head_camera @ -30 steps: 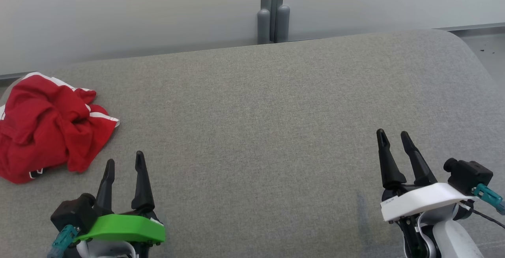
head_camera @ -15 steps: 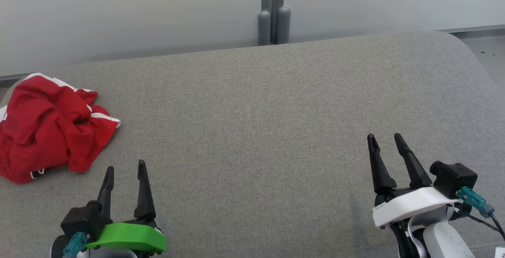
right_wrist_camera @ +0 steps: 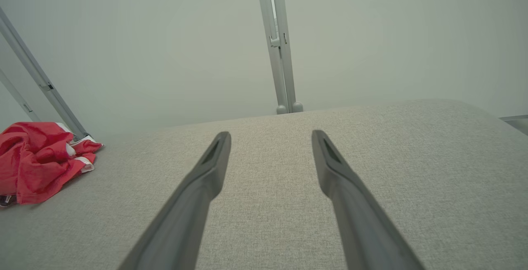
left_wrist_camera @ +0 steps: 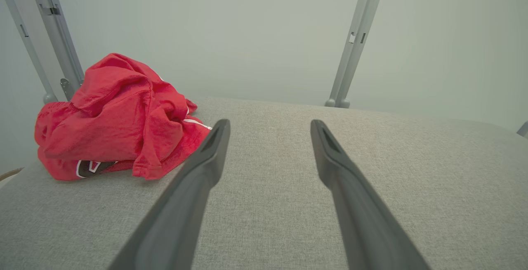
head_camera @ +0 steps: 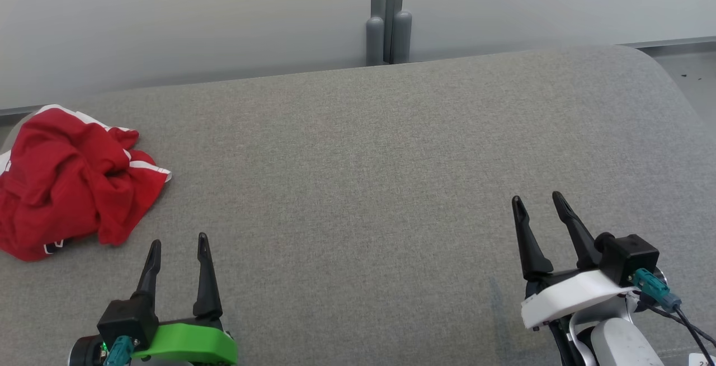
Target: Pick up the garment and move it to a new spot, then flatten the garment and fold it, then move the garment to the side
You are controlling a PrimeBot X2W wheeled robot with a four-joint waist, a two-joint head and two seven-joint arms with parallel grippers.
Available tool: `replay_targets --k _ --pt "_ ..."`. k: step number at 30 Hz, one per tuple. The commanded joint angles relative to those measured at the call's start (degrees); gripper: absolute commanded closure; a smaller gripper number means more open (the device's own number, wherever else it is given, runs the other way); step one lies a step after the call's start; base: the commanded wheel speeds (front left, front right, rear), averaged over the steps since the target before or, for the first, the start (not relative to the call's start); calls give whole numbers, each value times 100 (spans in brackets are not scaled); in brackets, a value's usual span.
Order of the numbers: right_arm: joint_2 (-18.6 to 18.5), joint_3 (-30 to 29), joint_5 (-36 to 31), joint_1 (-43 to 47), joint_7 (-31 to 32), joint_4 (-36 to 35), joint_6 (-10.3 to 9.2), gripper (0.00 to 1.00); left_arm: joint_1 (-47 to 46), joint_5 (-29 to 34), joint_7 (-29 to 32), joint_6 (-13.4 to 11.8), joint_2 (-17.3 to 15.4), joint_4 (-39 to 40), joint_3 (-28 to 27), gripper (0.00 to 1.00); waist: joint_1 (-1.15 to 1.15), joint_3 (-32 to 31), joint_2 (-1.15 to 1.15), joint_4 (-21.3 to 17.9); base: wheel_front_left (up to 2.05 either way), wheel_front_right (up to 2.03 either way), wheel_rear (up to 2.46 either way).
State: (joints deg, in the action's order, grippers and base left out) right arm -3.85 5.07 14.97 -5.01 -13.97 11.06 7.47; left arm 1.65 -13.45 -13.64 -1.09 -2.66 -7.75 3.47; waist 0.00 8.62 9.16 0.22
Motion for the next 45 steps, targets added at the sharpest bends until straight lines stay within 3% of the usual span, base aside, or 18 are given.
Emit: replay_targets --k 1,15,45 --pt "23 -14 -167 27 -44 13 4 0 79 147 -53 -45 -33 58 -3 0 0 -2 0 1 0 0 0" --pt "104 -7 -802 30 -133 28 3 0 207 531 -165 -129 -36 128 11 0 0 -40 0 4 0 0 0" --pt "101 -37 -796 123 -121 16 3 0 253 378 -154 -146 -37 -35 16 0 0 -114 0 26 0 0 0"
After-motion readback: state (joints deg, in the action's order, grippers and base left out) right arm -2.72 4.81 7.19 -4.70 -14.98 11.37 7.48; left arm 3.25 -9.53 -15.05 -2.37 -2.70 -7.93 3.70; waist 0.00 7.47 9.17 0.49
